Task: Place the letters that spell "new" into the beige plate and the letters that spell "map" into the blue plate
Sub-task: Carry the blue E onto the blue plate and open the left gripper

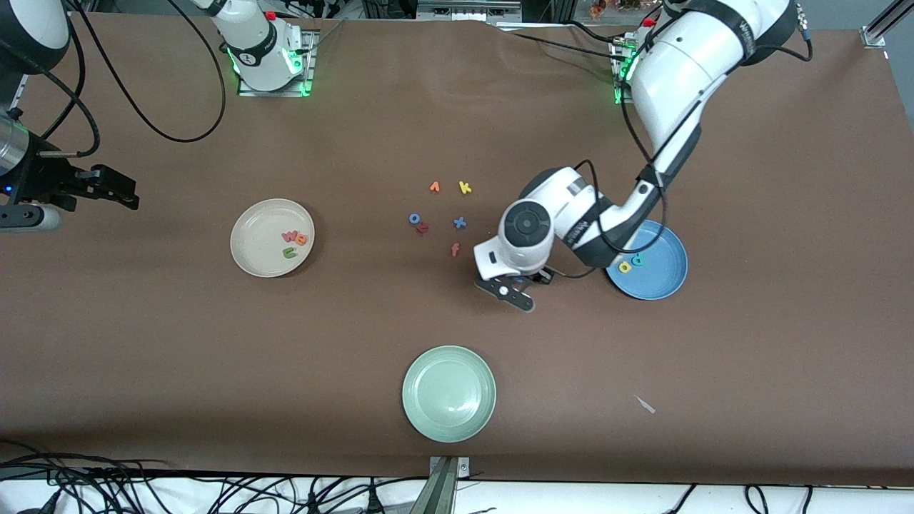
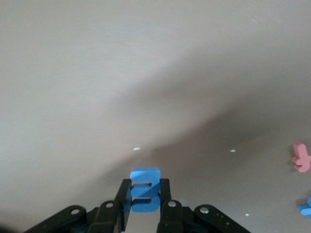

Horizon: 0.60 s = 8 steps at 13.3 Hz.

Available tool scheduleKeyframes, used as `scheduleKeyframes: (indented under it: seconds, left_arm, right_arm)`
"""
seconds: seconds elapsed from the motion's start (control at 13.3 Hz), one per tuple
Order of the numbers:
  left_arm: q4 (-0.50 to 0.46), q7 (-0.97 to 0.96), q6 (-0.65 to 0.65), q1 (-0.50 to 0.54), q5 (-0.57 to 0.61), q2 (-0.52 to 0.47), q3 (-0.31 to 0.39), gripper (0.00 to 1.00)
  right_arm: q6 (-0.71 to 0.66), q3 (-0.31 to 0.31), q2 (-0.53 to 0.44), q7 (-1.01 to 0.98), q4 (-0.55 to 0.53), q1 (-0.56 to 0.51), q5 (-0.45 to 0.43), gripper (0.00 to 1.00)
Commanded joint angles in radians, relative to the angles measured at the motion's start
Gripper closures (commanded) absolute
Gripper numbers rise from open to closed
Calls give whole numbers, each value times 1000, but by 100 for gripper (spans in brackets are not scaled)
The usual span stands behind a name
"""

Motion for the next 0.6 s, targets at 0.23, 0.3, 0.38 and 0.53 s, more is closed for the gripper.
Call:
scheduleKeyframes:
  seconds: [0.23,0.3,0.38,0.53]
  left_arm:
    - [-1,-4,-145,191,-51,-95,-8,100]
    - [-4,5,-168,234,-82,-97,-8,100]
    - [-10,11,-211,267,-93,-97,-8,100]
    - [-17,27,-287,329,-94,-97,-8,100]
  right_arm:
    - [-12,0,13,5,29,5,-15,0]
    - [-12,0,13,5,29,5,-16,0]
    - [-13,0,13,5,29,2,-15,0]
    - [-13,0,13,5,29,2,-16,0]
